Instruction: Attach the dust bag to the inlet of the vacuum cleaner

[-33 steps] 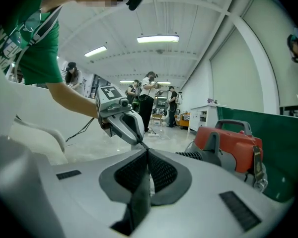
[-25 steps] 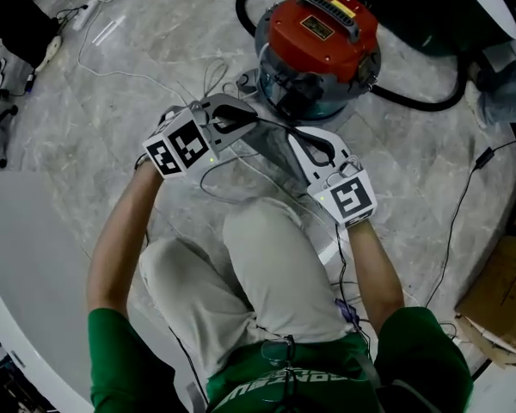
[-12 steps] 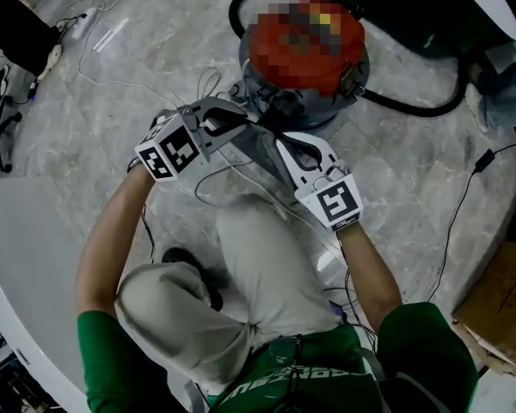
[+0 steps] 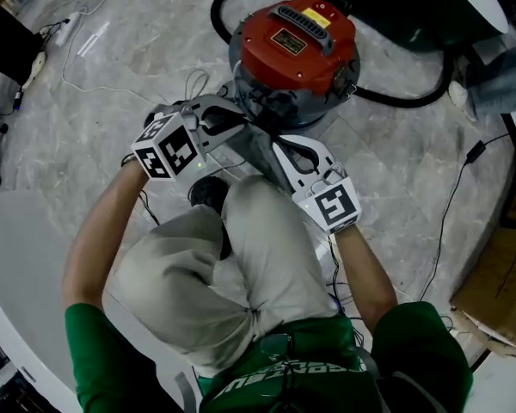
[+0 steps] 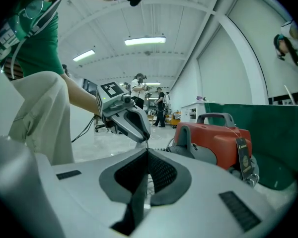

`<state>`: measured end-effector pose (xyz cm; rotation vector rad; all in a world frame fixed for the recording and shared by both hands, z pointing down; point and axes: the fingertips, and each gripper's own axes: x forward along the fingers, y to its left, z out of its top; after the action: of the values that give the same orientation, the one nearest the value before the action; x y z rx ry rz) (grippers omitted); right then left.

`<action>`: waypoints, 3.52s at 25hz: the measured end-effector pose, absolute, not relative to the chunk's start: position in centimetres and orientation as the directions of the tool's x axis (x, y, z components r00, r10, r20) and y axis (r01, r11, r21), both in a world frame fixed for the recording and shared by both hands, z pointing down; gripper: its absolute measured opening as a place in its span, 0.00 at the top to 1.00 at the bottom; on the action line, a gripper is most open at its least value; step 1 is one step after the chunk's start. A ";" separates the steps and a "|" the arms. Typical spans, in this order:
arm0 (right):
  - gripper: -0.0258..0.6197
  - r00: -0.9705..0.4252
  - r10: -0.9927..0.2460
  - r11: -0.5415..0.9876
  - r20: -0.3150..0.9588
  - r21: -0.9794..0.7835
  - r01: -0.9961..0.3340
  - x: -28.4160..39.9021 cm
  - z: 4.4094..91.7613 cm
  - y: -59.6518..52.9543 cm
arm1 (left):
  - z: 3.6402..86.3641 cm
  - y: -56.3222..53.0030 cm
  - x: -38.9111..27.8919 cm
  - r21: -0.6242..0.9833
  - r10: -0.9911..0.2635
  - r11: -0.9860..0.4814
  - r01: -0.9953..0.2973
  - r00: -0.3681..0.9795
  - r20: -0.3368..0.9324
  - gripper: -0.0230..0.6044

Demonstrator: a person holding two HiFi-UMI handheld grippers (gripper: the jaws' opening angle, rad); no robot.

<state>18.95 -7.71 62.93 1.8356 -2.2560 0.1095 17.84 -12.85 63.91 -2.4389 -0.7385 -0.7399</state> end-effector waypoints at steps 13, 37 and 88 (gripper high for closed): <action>0.94 -0.142 -0.971 0.156 0.194 0.057 -0.986 20.3 63.3 -7.2 | 64.3 -12.3 19.2 -0.310 0.377 -0.694 0.649 0.695 0.612 0.93; 0.94 -0.037 -0.978 0.047 0.203 0.045 -0.998 24.4 63.3 -5.7 | 63.9 -10.8 22.9 -0.357 0.387 -0.668 0.653 0.715 0.583 0.92; 0.92 0.042 -0.967 -0.015 0.249 0.111 -0.994 36.5 62.9 -7.3 | 63.7 -11.7 33.4 -0.393 0.334 -0.722 0.569 0.785 0.522 0.92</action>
<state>36.49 -7.34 62.87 2.0671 -2.0073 0.1494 33.37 -11.72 63.72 -2.4267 -0.6716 -0.5710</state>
